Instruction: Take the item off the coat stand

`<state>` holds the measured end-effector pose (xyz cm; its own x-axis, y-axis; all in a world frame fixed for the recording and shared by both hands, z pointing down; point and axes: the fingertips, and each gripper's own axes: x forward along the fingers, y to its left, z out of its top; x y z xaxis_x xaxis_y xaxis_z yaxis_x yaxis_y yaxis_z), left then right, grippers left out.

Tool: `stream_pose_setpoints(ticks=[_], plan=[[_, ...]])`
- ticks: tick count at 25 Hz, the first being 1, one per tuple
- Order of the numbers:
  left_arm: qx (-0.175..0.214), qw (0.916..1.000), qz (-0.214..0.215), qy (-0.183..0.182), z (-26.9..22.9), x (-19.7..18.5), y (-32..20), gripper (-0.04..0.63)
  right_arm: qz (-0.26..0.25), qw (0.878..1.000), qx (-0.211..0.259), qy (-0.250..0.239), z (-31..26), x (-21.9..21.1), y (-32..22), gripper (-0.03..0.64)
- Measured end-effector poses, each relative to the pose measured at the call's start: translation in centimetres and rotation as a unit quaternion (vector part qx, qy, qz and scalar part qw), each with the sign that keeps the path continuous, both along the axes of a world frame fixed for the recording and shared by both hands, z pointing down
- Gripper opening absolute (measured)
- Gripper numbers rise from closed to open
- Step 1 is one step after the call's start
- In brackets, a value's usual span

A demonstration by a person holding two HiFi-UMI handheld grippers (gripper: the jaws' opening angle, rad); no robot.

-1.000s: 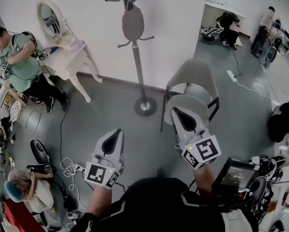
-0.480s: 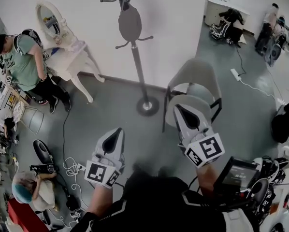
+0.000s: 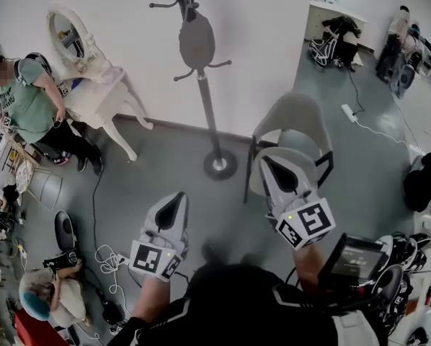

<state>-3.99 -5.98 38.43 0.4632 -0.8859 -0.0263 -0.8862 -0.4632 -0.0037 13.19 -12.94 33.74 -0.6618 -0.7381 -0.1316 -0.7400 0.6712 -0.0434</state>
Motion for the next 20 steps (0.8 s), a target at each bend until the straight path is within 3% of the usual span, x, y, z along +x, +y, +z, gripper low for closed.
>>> stream_pose_setpoints(ticks=[20], plan=[[0.001, 0.9995, 0.031, 0.003, 0.5, -7.9, -5.9, -0.009, 0.022, 1.0, -0.004, 0.014, 0.2, -8.0, -5.6, 0.009]])
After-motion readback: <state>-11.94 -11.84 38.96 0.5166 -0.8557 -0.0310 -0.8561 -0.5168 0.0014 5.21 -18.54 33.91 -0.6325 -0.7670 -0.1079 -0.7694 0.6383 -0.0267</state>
